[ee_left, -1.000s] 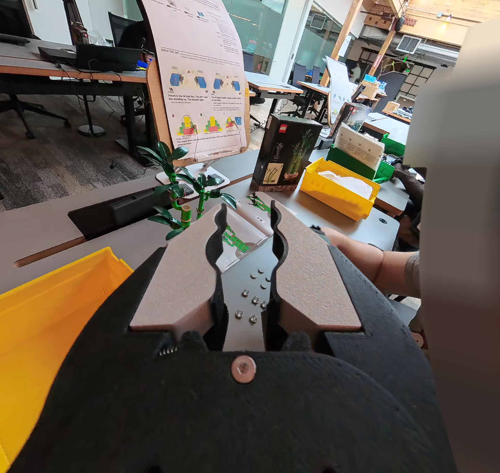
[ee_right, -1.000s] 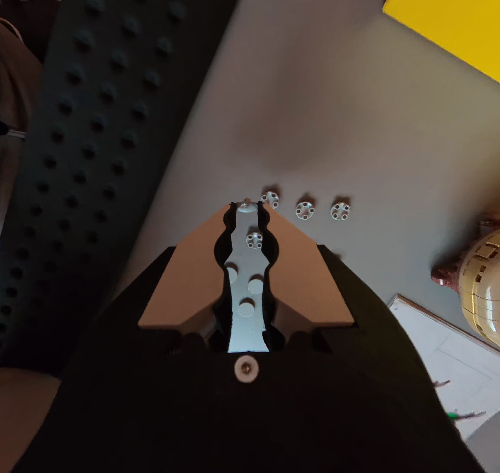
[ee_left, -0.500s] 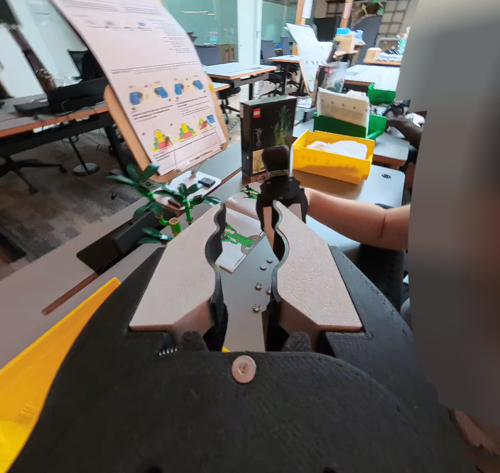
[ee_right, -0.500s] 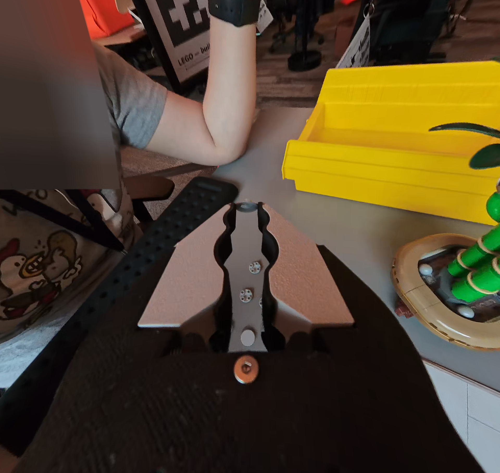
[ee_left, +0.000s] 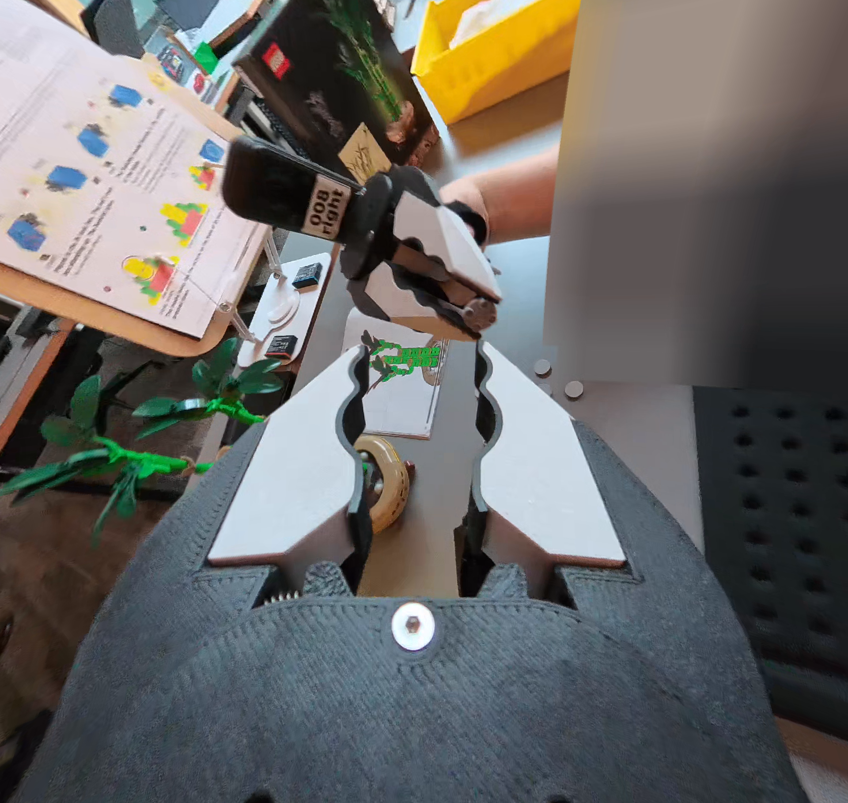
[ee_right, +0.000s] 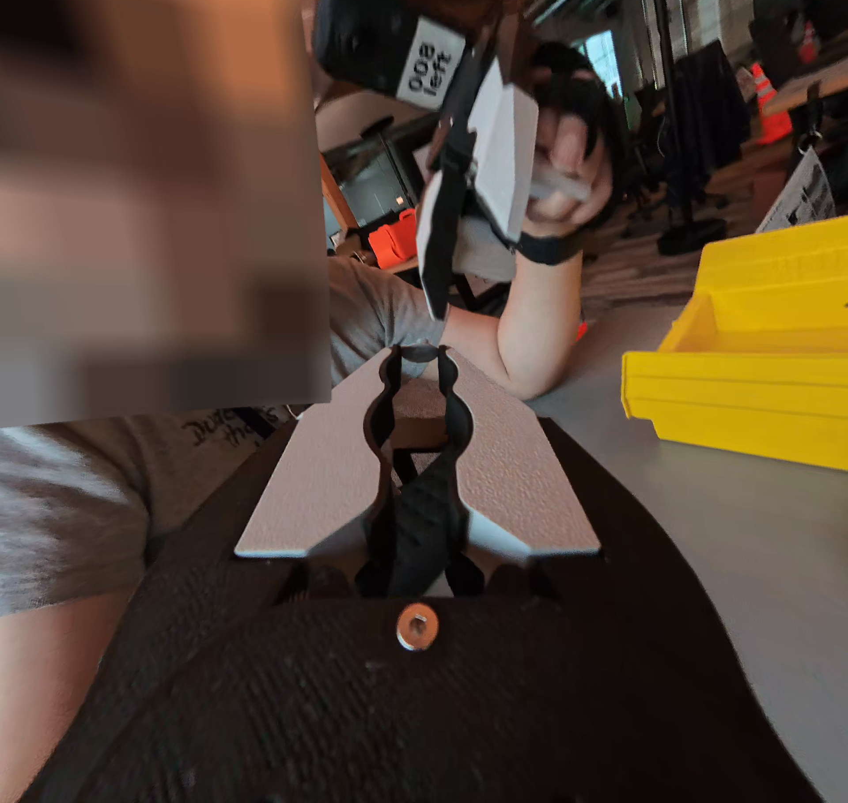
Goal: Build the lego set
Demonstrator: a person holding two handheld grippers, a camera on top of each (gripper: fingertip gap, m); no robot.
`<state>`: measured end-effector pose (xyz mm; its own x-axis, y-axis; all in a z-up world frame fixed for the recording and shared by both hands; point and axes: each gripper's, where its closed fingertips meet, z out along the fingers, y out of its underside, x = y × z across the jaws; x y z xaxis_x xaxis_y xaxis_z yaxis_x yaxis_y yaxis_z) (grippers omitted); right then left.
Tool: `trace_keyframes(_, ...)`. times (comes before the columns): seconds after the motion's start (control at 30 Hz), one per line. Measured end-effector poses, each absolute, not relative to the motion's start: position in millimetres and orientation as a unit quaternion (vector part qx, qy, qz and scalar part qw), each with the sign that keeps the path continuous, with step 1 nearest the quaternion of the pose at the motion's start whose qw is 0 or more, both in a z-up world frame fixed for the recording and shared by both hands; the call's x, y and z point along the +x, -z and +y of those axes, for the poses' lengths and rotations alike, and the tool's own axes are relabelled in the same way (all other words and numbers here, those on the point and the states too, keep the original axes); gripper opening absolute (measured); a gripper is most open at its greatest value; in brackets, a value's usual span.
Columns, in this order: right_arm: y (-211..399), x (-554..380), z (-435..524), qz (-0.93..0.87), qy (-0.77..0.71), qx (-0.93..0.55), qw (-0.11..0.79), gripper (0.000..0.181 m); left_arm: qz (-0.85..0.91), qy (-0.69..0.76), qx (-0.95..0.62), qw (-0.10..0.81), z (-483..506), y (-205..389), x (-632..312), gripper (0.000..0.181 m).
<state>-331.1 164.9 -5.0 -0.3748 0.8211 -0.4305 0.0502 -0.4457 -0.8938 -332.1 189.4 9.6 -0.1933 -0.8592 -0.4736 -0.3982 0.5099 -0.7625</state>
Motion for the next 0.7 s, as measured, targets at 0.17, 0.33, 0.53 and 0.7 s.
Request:
trace_keyframes(0.17,-6.7,-323.3,167.8,-0.430,-0.715,-0.471,0.287,0.015,0.739,0.261,-0.393,0.481,180.9,-6.2,-315.0,0.032)
trace_keyframes(0.33,-6.6,-324.1,168.3,-0.422,-0.727,-0.465,0.277,0.015,0.744,0.288,-0.368,0.478,166.7,-6.7,-308.1,0.033)
trace_keyframes(0.53,-7.0,-324.6,168.4,-0.413,-0.745,-0.454,0.263,0.015,0.752,0.277,-0.356,0.481,168.3,-0.2,-303.6,0.017)
trace_keyframes(0.7,-3.1,-324.6,174.4,-0.406,-0.738,-0.466,0.270,0.020,0.755,0.272,-0.359,0.476,171.7,2.4,-305.5,0.014)
